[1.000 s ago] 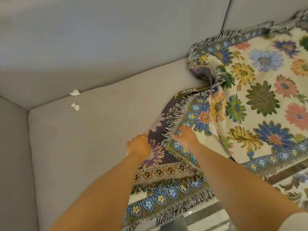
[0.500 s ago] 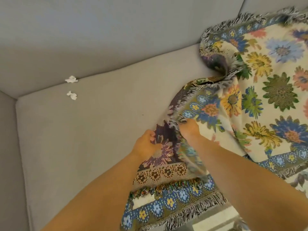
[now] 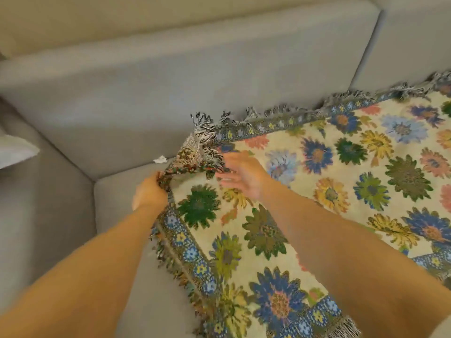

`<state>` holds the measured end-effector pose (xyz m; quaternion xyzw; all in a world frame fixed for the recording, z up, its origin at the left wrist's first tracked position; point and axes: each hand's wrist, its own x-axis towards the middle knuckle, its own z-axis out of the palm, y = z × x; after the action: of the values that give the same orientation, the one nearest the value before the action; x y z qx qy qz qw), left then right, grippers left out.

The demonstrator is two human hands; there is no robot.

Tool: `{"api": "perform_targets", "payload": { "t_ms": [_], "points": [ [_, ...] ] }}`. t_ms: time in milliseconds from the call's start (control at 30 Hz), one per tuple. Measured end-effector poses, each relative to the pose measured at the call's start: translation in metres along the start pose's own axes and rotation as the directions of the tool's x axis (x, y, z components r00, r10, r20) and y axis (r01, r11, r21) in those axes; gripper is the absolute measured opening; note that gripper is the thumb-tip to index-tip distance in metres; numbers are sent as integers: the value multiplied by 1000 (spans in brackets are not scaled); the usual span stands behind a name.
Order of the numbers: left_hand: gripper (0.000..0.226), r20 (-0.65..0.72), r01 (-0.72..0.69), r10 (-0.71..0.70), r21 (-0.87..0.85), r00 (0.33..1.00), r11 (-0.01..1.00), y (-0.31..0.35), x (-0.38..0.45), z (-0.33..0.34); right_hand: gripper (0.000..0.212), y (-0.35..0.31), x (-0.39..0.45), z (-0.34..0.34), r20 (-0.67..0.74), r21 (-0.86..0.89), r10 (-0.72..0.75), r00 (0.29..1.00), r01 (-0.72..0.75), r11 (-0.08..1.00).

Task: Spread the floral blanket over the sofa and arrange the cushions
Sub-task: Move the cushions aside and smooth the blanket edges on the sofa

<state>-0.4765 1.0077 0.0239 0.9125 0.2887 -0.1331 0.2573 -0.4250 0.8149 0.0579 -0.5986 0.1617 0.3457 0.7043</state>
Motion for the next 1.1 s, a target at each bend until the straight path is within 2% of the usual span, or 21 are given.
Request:
{"api": "perform_targets", "payload": {
  "t_ms": [100, 133, 233, 367, 400, 467, 600, 667, 800, 867, 933, 1000, 1067, 1100],
  "points": [
    [83, 248, -17, -11, 113, 969, 993, -32, 16, 9, 45, 29, 6, 1, -109, -360, 107, 988, -139, 923],
    [83, 295, -24, -17, 134, 955, 991, -35, 14, 17, 45, 39, 9, -3, -160, -432, 120, 980, -179, 884],
    [60, 363, -73, -8, 206, 932, 976, -42, 1, 37, 44, 58, 14, -9, -277, -548, 152, 949, -286, 786],
    [57, 339, -19, -57, 218, 939, 976, -62, 8, 57, 34, 68, 33, -11, -327, -637, 130, 936, -320, 702],
    [56, 329, 1, -68, 200, 942, 980, -67, 13, 60, 29, 70, 41, -10, -321, -671, 107, 941, -306, 675],
    [52, 296, 41, -89, 166, 951, 985, -76, 27, 68, 34, 76, 63, -6, -264, -760, 72, 962, -253, 599],
    [32, 220, 124, -142, 93, 965, 988, -93, 61, 80, 33, 85, 109, 14, -138, -854, 43, 990, -141, 502],
    [37, 202, 158, -166, 58, 965, 986, -100, 72, 84, 32, 92, 128, 26, -77, -867, 35, 996, -84, 491],
    [45, 187, 230, -225, -8, 956, 973, -119, 94, 101, 39, 112, 162, 52, 61, -929, 4, 998, 56, 365],
    [50, 188, 277, -255, -101, 949, 956, -124, 107, 106, 43, 114, 177, 67, 100, -920, -33, 994, 105, 378],
    [51, 265, 326, -250, -300, 931, 897, -121, 120, 110, 54, 116, 196, 85, 87, -880, -32, 996, 92, 467],
    [49, 401, 346, -161, -446, 902, 825, -109, 124, 115, 73, 120, 211, 100, 25, -818, 12, 1000, 13, 575],
    [50, 513, 288, -23, -444, 858, 848, -98, 124, 122, 92, 127, 223, 112, -44, -758, 54, 998, -69, 649],
    [51, 570, 240, 43, -412, 820, 879, -94, 123, 124, 100, 130, 228, 117, -83, -752, 76, 994, -113, 650]
  ]
}}
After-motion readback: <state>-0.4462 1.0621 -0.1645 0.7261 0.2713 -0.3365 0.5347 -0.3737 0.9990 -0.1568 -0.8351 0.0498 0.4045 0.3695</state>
